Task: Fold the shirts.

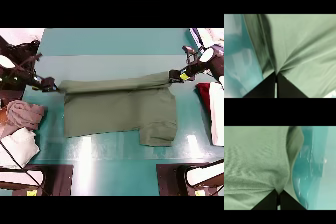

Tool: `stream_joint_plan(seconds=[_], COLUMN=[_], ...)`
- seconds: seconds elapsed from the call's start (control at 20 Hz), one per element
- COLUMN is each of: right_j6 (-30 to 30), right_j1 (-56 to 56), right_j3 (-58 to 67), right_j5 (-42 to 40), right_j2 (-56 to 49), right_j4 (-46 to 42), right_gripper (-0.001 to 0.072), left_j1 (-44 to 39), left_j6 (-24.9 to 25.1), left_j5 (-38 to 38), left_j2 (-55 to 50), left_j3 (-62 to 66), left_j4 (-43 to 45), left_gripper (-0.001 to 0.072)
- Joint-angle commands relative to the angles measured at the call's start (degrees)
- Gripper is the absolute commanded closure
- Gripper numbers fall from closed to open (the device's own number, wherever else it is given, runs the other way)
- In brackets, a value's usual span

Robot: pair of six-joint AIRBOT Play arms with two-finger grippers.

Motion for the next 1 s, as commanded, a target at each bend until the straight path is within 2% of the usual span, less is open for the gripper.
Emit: stream_joint_plan(seconds=[0.0, 0.05, 0.1, 0.25, 0.4, 0.55, 0.7, 0.95], right_j6=[-0.04, -0.04, -0.09, -1.16, -1.36, -1.49, -1.49, -1.51], right_j1=[0.04, -0.13, -0.50, -1.68, -2.78, -2.80, -2.80, -2.82], right_j3=[-1.84, -1.79, -1.79, -1.81, -1.88, -1.88, -1.90, -1.90], right_j5=[3.45, 4.15, 5.18, 8.13, 11.87, 12.28, 12.79, 13.68], right_j2=[0.02, 0.31, 0.96, 5.07, 10.05, 13.25, 15.19, 17.86], right_j4=[0.07, 0.57, 0.52, 0.61, 0.52, 0.59, 0.59, 0.57], right_gripper=[0.0650, 0.0350, 0.0172, 0.0181, 0.0181, 0.0181, 0.0182, 0.0182], left_j1=[0.02, 0.02, 0.02, 0.02, 0.00, -3.04, -6.82, -8.31], left_j6=[-1.79, -3.67, -5.73, -5.64, -5.49, -5.46, -6.27, -7.17], left_j5=[-2.93, -3.06, -3.63, -7.37, -6.29, -2.01, 2.05, 7.58], left_j2=[-0.02, 0.07, 0.24, 3.10, 11.76, 20.20, 22.71, 22.71], left_j3=[-4.44, -4.42, -4.28, -5.14, -14.97, -28.55, -38.80, -43.12], left_j4=[0.81, 0.81, 0.85, 1.20, 1.09, 1.22, 1.22, -2.27], left_gripper=[0.0556, 0.0259, 0.0211, 0.0210, 0.0210, 0.0210, 0.0210, 0.0210])
